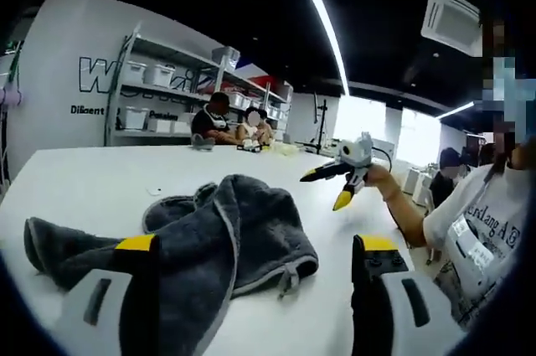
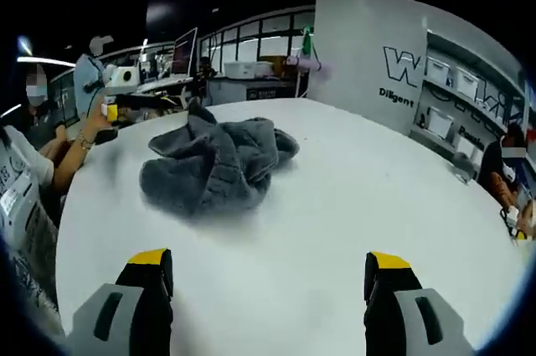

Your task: Fold the towel on the table until its edges align and the towel forms a compact rectangular stack.

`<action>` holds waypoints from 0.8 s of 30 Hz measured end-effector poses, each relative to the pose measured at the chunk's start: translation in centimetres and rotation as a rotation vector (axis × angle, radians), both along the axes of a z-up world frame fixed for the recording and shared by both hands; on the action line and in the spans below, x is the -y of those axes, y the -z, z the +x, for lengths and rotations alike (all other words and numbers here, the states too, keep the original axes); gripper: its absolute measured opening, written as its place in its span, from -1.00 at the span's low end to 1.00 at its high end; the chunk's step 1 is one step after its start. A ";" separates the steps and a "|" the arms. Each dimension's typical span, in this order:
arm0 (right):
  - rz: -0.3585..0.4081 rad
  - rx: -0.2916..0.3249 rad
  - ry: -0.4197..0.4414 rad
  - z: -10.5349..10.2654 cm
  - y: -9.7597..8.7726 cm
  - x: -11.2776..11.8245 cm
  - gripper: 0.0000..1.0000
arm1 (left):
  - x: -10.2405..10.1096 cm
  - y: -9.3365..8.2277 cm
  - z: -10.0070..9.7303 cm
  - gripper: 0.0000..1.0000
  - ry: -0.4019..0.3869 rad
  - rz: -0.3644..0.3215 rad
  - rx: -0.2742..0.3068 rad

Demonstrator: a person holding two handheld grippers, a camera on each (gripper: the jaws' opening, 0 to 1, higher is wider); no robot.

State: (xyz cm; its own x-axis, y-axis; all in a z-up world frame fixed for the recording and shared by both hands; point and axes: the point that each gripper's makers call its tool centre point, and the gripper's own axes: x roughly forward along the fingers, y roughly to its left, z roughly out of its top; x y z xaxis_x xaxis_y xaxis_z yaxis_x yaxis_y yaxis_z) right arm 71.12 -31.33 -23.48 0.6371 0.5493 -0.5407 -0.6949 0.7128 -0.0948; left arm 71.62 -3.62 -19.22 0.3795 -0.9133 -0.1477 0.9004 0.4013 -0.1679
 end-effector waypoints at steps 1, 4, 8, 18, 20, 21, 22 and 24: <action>0.012 0.010 -0.009 0.3 -0.8 -0.5 0.98 | 0.0 0.0 -0.1 0.99 0.004 0.000 -0.001; 0.037 0.055 0.003 1.6 -3.1 -1.3 0.93 | -0.2 0.0 -0.1 0.99 0.003 0.007 0.002; 0.092 0.109 0.016 4.2 -6.7 -2.7 0.77 | -0.7 -0.2 0.0 0.98 -0.002 -0.003 -0.002; 0.148 0.141 -0.048 12.1 -10.5 -9.7 0.62 | -1.7 0.6 0.4 0.96 -0.019 -0.002 -0.035; 0.138 0.124 -0.045 13.1 -10.3 -10.4 0.57 | -1.6 0.4 0.4 0.95 -0.012 -0.009 -0.035; 0.098 0.116 -0.053 14.1 -9.8 -11.0 0.54 | -1.5 0.4 0.1 0.95 -0.004 -0.011 -0.037; 0.076 0.113 -0.057 14.5 -9.6 -11.3 0.50 | -1.4 0.4 0.1 0.95 -0.001 -0.011 -0.037; 0.018 0.108 -0.086 15.8 -8.8 -12.3 0.35 | -1.4 0.4 0.0 0.95 0.003 -0.011 -0.035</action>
State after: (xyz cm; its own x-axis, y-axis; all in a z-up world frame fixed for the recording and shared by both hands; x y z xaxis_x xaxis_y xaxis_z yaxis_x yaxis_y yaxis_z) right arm 86.89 -19.03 -14.67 0.6414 0.6133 -0.4609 -0.7398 0.6535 -0.1600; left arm 71.61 -2.22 -19.58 0.3716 -0.9160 -0.1511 0.8951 0.3967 -0.2035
